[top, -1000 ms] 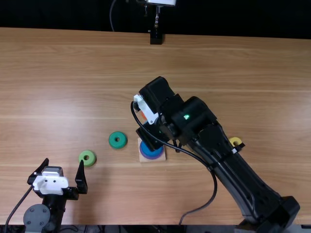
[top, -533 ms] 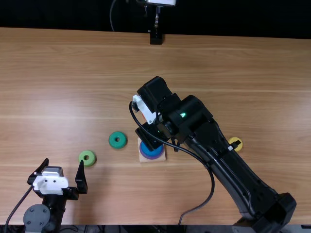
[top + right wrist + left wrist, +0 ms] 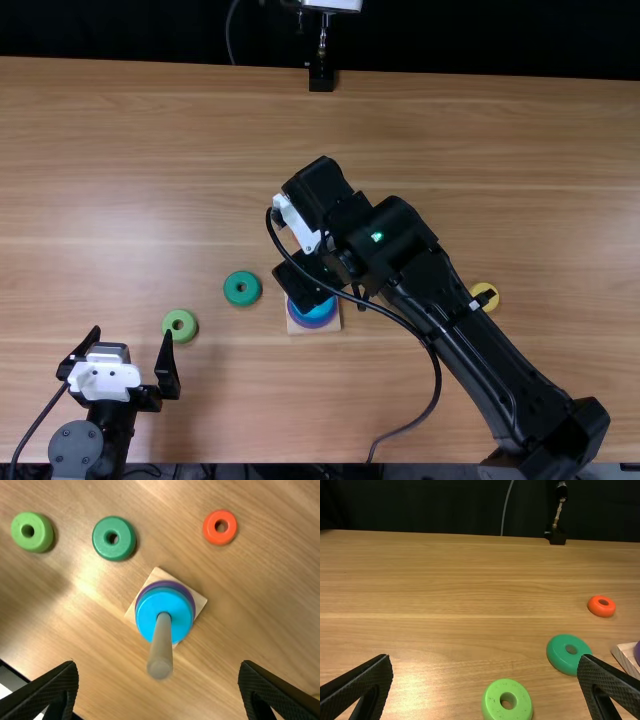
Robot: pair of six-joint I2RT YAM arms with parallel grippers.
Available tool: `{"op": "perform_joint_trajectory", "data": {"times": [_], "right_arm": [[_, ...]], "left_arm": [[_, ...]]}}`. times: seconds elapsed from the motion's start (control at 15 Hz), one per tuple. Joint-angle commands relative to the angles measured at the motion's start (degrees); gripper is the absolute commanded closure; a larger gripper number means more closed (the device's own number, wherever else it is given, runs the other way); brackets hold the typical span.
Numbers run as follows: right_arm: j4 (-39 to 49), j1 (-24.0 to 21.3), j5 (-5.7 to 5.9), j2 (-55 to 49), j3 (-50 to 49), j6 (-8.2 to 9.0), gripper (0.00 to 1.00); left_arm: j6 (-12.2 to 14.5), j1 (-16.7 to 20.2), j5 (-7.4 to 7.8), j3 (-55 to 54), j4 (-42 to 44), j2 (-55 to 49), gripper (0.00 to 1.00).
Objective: Build the Hanoi tower: stack the rings onto the peg from bottom to top in this color order: purple, dark blue, light blue, dark green, light green, yellow, orange.
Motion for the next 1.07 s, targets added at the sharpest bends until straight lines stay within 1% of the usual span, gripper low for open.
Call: {"op": "perform_joint_trajectory", "data": {"times": [0.0,0.13,0.2,0.33,0.4,0.47,0.53,0.6,0.73,0.87,1.0], "right_arm": [[2.6,0.2,0.55,0.8,2.1,0.07,0.00],[9.3,-0.1,0.66,0.6,1.6,-0.46,0.00],[12.0,-1.3,0.87,0.5,1.5,-0.56,0.00],[17.3,-7.8,0.44,0.0,0.1,-0.46,0.00],[19.3,-10.0,0.55,-1.6,-1.7,-0.56,0.00],[21.1,-11.6,0.66,-5.3,-4.3,-0.56,0.00],[23.6,-14.4,0.55,-9.7,-8.1,-0.56,0.00],[27.7,-17.6,0.55,-13.8,-13.0,-0.56,0.00],[39.4,-22.4,0.44,-23.1,-24.6,-0.67,0.00],[54.7,-28.4,0.23,-36.8,-39.6,-0.56,0.00],[69.5,-31.7,0.23,-51.4,-57.1,-0.88,0.00]], "left_arm": [[0.3,0.4,0.63,-3.1,-0.9,-0.7,0.00],[0.3,0.4,0.63,-3.1,-0.9,-0.7,0.00],[0.3,0.4,0.63,-3.1,-0.9,-0.7,0.00],[0.3,0.4,0.63,-3.1,-0.9,-0.7,0.00],[0.3,0.4,0.63,-3.1,-0.9,-0.7,0.00],[0.3,0.4,0.63,-3.1,-0.9,-0.7,0.00],[0.3,0.4,0.63,-3.1,-0.9,-0.7,0.00],[0.3,0.4,0.63,-3.1,-0.9,-0.7,0.00],[0.3,0.4,0.52,-3.1,-0.9,-0.7,0.00],[0.3,0.4,0.63,-3.1,-0.9,-0.7,0.00],[0.3,0.4,0.63,-3.1,-0.9,-0.7,0.00]]}}
